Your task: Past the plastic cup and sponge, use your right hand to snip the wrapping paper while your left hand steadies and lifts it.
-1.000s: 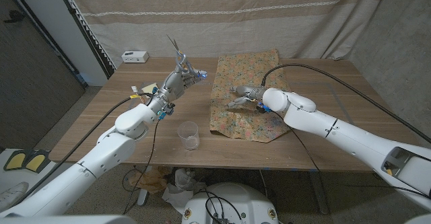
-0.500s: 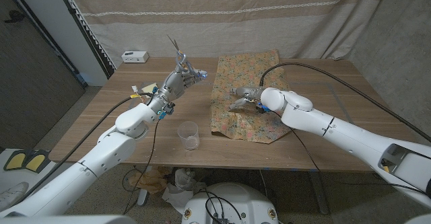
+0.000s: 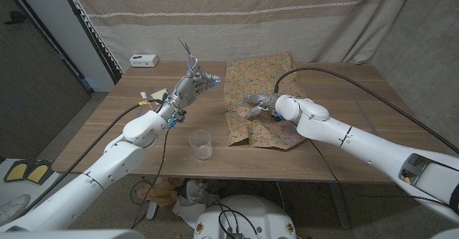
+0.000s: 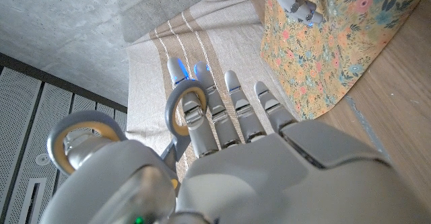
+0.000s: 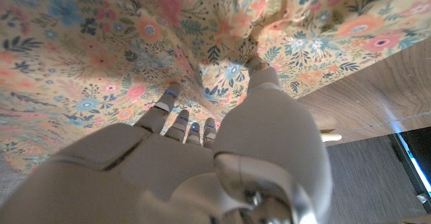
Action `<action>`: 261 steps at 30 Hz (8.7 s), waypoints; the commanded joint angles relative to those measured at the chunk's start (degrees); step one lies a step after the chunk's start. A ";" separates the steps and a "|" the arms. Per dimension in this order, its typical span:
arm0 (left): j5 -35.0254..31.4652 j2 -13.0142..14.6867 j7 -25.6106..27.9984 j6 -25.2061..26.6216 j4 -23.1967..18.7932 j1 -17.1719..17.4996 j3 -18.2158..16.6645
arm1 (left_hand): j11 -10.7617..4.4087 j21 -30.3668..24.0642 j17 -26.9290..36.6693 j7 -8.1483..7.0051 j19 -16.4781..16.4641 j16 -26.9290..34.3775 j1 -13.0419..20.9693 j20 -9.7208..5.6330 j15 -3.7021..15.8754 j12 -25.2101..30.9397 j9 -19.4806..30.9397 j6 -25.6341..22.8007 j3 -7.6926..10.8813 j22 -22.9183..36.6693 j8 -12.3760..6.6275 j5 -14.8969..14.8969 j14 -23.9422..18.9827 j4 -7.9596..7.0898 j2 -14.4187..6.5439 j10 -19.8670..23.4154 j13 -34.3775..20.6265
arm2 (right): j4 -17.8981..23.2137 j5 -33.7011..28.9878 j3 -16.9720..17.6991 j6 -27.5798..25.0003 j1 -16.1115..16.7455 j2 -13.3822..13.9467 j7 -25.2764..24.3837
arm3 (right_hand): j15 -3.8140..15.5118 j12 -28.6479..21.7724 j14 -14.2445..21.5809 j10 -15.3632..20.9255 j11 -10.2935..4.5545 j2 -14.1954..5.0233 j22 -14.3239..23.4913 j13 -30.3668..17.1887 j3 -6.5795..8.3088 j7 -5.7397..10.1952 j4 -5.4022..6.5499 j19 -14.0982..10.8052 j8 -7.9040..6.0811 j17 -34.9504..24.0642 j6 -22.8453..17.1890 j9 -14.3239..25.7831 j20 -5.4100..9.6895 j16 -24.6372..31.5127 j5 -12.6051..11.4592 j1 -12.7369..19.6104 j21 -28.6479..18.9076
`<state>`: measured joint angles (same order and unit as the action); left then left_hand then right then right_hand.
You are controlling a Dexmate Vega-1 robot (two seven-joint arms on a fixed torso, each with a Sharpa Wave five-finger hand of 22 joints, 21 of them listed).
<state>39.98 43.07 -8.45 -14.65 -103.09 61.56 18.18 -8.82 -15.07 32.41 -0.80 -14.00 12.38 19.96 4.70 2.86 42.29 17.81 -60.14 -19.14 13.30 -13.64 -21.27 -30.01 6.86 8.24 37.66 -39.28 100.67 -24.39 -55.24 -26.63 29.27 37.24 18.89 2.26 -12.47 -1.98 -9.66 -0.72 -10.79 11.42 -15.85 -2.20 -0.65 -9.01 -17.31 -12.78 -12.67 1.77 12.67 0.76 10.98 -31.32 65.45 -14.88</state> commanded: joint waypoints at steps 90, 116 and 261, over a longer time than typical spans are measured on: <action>1.72 2.61 -4.88 3.17 -2.70 -1.66 1.51 | -1.14 -0.63 0.00 2.42 0.06 0.08 0.46 -0.15 4.61 1.19 0.02 1.54 -0.14 0.04 -0.19 -1.18 -0.65 -0.80 -0.38 1.16 0.53 | -1.08 -13.38 13.31 18.13 15.48 3.61 -42.69 | 11.07 -30.23 47.62 55.23 -10.18 -0.60 21.99 -10.34 14.60 10.68 8.24 -5.39 -7.41 -20.78 -48.80 0.39 10.78 34.08 18.88 5.08 -47.01; 4.35 2.67 -7.17 9.08 -1.99 -5.49 3.38 | -0.81 -0.73 -0.02 2.57 0.00 0.16 0.39 -0.12 4.63 1.75 0.13 0.91 -0.15 0.02 -0.43 -1.32 -0.96 -0.97 -0.36 1.67 0.76 | -3.70 -14.73 18.19 21.02 18.41 4.54 -52.02 | 11.20 -29.05 46.26 55.32 -10.41 -0.46 22.74 -10.32 14.05 12.06 8.58 -0.46 -6.62 -19.74 -50.89 0.77 10.72 34.15 18.15 4.82 -50.61; 3.40 1.03 -24.72 18.15 4.25 -18.59 12.90 | 0.05 -1.02 -0.07 4.10 0.22 0.18 0.11 0.00 4.22 4.92 1.08 -1.77 -0.22 -0.04 -1.05 -1.73 -2.28 -1.39 -0.03 4.43 2.57 | -7.51 -21.11 20.83 20.55 17.73 9.06 -69.20 | 10.14 -32.36 28.60 37.63 -9.14 -1.64 7.95 -27.74 25.01 13.19 15.93 15.02 -3.71 -24.46 -66.77 3.83 10.73 48.01 15.01 9.00 -75.16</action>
<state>43.97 44.84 -31.83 3.16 -99.79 44.29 30.09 -6.36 -15.69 32.27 1.48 -14.00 12.38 20.18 4.70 2.96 46.67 18.76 -62.42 -19.22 13.34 -14.74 -22.49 -31.74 5.66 8.01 40.07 -36.62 92.09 -44.48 -34.70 -6.67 46.80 45.44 -49.42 2.68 -44.53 26.88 28.03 -9.33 -12.32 19.29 -43.36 22.75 9.93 6.68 -1.87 -16.14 -36.91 -56.73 16.21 2.05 58.57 -16.17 74.86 -90.03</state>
